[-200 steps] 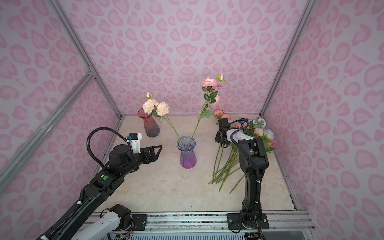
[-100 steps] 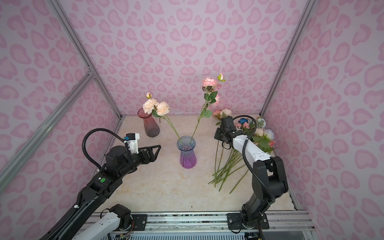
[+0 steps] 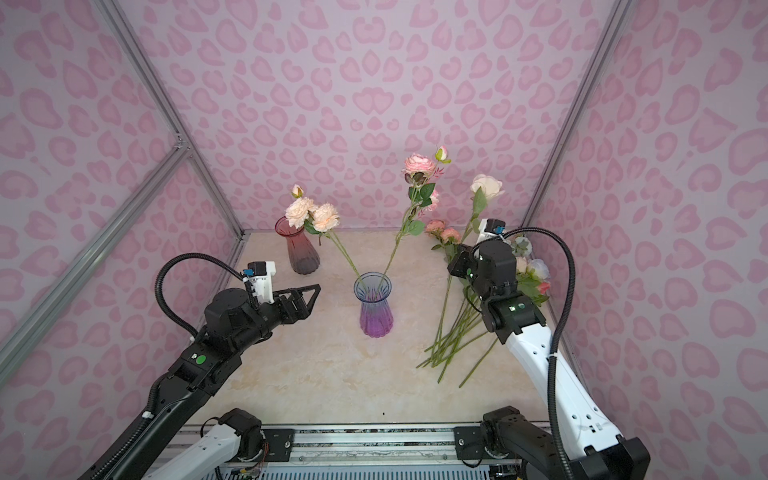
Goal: Arrange the flowers into the vase
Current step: 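Lift the white rose upright out of the bunch with the right gripper, then carry the white rose over the blue-purple vase and lower its stem in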
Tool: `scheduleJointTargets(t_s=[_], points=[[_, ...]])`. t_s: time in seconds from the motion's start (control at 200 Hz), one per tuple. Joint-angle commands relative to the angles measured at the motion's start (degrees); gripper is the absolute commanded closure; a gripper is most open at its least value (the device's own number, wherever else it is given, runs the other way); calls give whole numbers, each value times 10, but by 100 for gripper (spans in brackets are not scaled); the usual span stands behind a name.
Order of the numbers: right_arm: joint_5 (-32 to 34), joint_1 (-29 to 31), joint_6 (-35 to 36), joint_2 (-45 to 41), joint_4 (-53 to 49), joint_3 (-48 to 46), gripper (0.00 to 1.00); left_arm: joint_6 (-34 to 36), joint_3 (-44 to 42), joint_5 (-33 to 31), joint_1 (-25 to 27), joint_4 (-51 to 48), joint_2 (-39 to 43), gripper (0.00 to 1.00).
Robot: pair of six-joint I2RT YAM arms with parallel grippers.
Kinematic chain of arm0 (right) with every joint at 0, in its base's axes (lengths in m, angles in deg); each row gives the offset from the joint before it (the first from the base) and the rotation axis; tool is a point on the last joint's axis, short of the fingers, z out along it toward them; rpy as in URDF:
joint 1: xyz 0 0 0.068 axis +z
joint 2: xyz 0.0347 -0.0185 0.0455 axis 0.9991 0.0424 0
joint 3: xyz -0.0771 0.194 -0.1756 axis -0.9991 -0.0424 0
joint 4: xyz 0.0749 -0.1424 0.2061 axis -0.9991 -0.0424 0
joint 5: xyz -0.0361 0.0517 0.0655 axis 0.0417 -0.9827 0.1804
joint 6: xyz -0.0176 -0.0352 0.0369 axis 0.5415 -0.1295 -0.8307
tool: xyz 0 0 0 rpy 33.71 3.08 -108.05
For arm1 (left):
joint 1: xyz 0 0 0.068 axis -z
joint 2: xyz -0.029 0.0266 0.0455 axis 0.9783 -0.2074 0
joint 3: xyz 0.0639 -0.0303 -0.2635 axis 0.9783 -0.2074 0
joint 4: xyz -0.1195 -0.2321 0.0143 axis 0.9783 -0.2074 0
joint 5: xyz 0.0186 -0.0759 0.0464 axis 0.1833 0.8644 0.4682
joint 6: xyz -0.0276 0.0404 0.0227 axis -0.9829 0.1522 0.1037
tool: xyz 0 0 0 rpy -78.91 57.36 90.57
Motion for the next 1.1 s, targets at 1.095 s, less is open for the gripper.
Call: scheduleJointTargets(t_s=[1.095], points=[[47, 273, 140, 220, 226, 268, 100, -93, -123, 46, -1, 85, 96, 4]])
